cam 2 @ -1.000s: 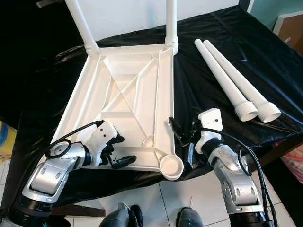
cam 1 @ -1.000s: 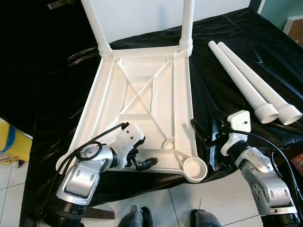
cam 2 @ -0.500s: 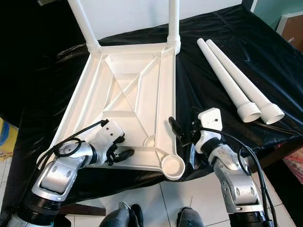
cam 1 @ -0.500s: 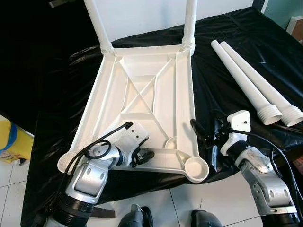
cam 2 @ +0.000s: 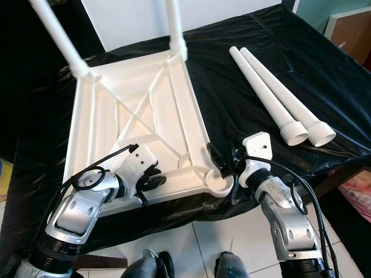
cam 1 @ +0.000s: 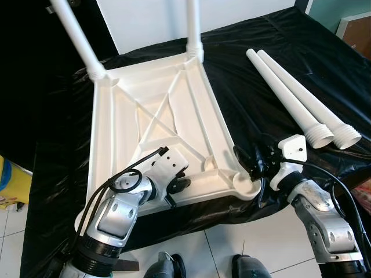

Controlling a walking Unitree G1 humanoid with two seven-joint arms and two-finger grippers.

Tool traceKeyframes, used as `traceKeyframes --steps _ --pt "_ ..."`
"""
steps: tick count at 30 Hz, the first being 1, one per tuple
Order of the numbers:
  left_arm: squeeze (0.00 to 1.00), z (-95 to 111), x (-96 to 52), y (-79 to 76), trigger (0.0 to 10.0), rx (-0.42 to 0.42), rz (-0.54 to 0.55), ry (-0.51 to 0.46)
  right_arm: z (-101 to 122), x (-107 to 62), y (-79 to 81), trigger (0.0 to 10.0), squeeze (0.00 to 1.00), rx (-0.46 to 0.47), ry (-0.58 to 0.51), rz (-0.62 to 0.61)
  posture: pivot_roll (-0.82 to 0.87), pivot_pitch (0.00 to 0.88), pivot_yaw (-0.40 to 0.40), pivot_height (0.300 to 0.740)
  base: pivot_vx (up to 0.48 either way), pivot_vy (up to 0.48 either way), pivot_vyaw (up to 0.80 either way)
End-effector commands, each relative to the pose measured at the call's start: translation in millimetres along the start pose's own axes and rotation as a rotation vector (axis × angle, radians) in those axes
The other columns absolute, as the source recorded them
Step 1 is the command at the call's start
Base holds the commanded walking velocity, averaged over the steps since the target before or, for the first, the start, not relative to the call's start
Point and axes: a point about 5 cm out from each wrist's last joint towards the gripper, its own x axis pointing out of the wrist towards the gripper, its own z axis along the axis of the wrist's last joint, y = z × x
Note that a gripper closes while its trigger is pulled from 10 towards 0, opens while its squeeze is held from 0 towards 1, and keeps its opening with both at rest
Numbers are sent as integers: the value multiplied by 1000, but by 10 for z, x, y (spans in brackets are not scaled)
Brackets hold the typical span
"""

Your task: Building children table

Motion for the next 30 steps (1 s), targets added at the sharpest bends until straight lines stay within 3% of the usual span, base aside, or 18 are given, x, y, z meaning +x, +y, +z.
traceKeyframes --steps 1,3,4,5,9,10,11,16,18,30 --pt "561 32 -33 88 10000 4 174 -51 -22 12 -22 10000 0 3 -6 -41 -73 150 104 740 0 0 0" --pt "561 64 -25 67 10000 -31 153 -87 -17 21 -41 10000 0 4 -11 -62 -73 150 104 740 0 0 0" --pt "1000 99 -24 43 10000 -86 119 -130 -14 30 -59 10000 0 3 -14 -81 -74 151 105 740 0 0 0" --pt "1000 131 -29 20 10000 -105 93 -159 -10 39 -79 10000 0 -2 -16 -101 -74 151 105 740 0 0 0" --pt "1000 246 -44 -21 10000 -15 73 -227 12 62 -154 10000 0 -13 -31 -172 -74 152 106 740 0 0 0" --pt "686 294 -49 -40 10000 30 68 -255 20 71 -187 10000 0 -18 -34 -204 -75 152 107 740 0 0 0" --pt "0 354 -51 -53 10000 74 76 -289 35 84 -243 10000 0 -22 -43 -257 -76 153 107 740 0 0 0" --pt "0 424 -44 -58 10000 78 76 -347 58 100 -338 10000 0 -45 -49 -353 -77 153 108 740 0 0 0" --pt "0 504 -49 -98 10000 98 56 -396 74 96 -480 10000 0 -99 -35 -482 -79 154 109 740 0 0 0" --pt "0 595 -90 -191 10000 82 -34 -495 56 35 -811 10000 0 -213 40 -686 -90 163 125 740 0 0 0"
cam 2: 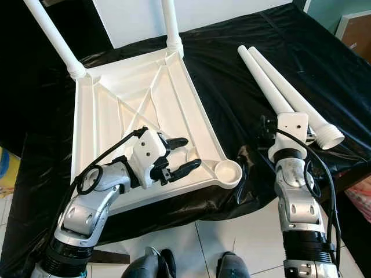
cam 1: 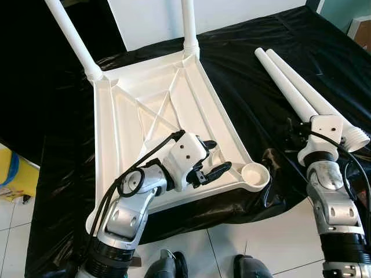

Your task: Building children table

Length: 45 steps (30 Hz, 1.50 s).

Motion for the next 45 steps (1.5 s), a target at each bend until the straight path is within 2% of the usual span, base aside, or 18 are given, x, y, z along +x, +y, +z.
traceKeyframes --steps 1,7,13,26,35,45 --pt "0 25 -19 -5 10000 -3 36 -23 -39 14 -54 10000 0 -18 21 -39 -90 163 125 740 0 0 0" --pt "0 88 -21 -54 10000 -41 -11 -71 -71 55 -161 10000 0 -44 45 -84 -91 160 124 740 0 0 0" --pt "0 108 -23 -99 10000 -53 -49 -89 -137 73 -186 10000 0 -41 100 -59 -92 157 123 740 0 0 0" --pt "0 104 -22 -96 10000 -61 -54 -83 -247 96 -165 10000 0 -13 186 57 -92 154 122 740 0 0 0" --pt "0 110 -14 -92 10000 -61 -51 -83 -254 109 -164 10000 0 1 202 92 -94 153 122 740 0 0 0" --pt "0 111 3 -73 10000 -55 -41 -78 -292 113 -64 10000 0 78 239 224 -93 145 117 740 0 0 0"
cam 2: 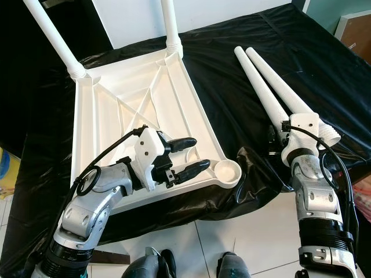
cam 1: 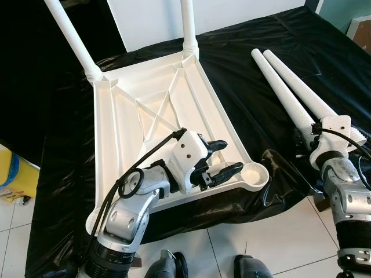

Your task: Building children table

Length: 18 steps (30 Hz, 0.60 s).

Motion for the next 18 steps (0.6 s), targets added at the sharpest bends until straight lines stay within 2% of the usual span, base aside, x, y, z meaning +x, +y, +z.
traceKeyframes --steps 1,13,14,15,18 --pt "0 -1 0 5 10000 4 28 9 -64 4 72 10000 0 20 31 40 -93 145 117 740 0 0 0" --pt "0 -1 -1 20 10000 12 47 11 -119 -1 196 10000 0 66 63 137 -92 136 107 740 0 0 0" --pt "0 -2 3 27 10000 14 54 11 -129 -3 216 5686 0 81 70 156 -93 133 103 740 0 0 0" --pt "0 -5 7 38 10000 18 64 12 -136 -5 240 0 0 108 78 178 -94 131 98 740 0 0 0" --pt "0 -9 9 51 10000 21 76 13 -138 -8 262 0 0 128 84 197 -93 131 96 740 0 0 0"
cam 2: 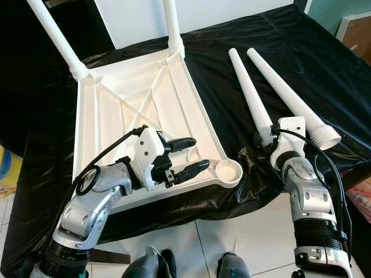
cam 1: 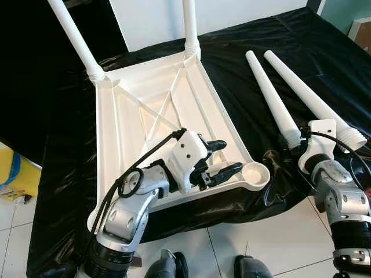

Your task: Building children table

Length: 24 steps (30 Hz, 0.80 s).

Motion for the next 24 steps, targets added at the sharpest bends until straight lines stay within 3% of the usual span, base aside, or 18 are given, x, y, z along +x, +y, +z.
traceKeyframes --steps 1,9,10,11,12,14,17,18,24 --pt "0 -16 6 60 10000 20 97 10 -63 5 82 0 0 47 29 47 -92 131 93 740 0 0 0" --pt "0 -24 2 130 10000 54 154 27 -75 13 142 0 0 62 31 76 -90 134 89 740 0 0 0" --pt "0 -21 0 177 10000 62 185 29 -68 16 174 2627 0 64 18 82 -91 141 94 740 0 0 0" --pt "0 -21 0 177 10000 62 185 29 -68 16 174 2627 0 64 18 82 -91 141 94 740 0 0 0" --pt "0 -20 -2 238 10000 68 229 33 -47 17 201 10000 0 73 -14 74 -92 146 98 740 0 0 0" --pt "0 -21 -5 361 10000 71 328 32 19 1 221 10000 0 58 -121 18 -97 151 106 740 0 0 0" --pt "0 -20 -2 401 10000 76 362 31 42 -14 224 10000 0 60 -163 -8 -97 151 106 740 0 0 0" --pt "0 -20 10 438 10000 56 372 19 71 -39 239 10000 0 61 -218 -30 -100 151 108 740 0 0 0" --pt "0 -8 69 617 10000 -50 379 -45 129 -121 389 10000 0 140 -309 -14 -116 143 107 740 0 0 0"
